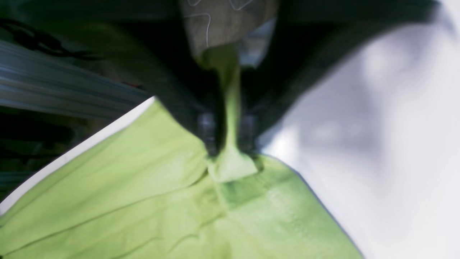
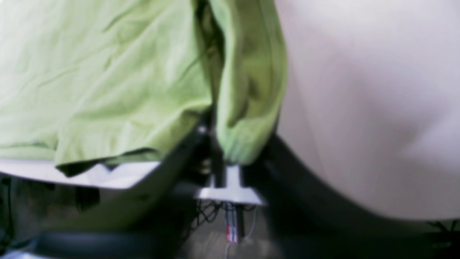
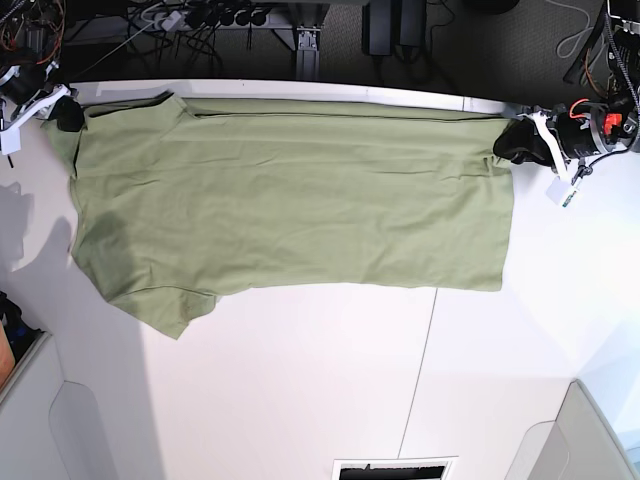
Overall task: Layout the t-shirt on the table in an organized manner, then fold the t-shirt properly
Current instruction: 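Release the folded edge and move both grippers to the shirt's side edges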
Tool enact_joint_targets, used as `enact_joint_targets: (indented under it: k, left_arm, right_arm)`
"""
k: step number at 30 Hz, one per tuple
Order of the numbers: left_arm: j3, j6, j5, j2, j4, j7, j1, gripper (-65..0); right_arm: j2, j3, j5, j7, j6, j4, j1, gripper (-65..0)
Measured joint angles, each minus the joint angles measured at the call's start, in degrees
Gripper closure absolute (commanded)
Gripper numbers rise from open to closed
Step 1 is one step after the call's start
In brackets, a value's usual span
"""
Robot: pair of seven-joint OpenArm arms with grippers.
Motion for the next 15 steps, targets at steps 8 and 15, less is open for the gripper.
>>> enact_joint_targets:
  k: [8,15]
  left_arm:
    - [-2.58,0.00,-4.98,-0.48,0.46,5.81,0.09,-27.9]
    - [-11.08,0.02,-5.62,-0.96,2.64,4.87,-1.90,-28.0]
  right_arm:
    - [0.00,3.43,-0.24,2.34,-0.09,2.38,0.44,-31.9]
    - [2.27,6.97,-2.58,6.21,-1.44,4.11,3.45,-31.9]
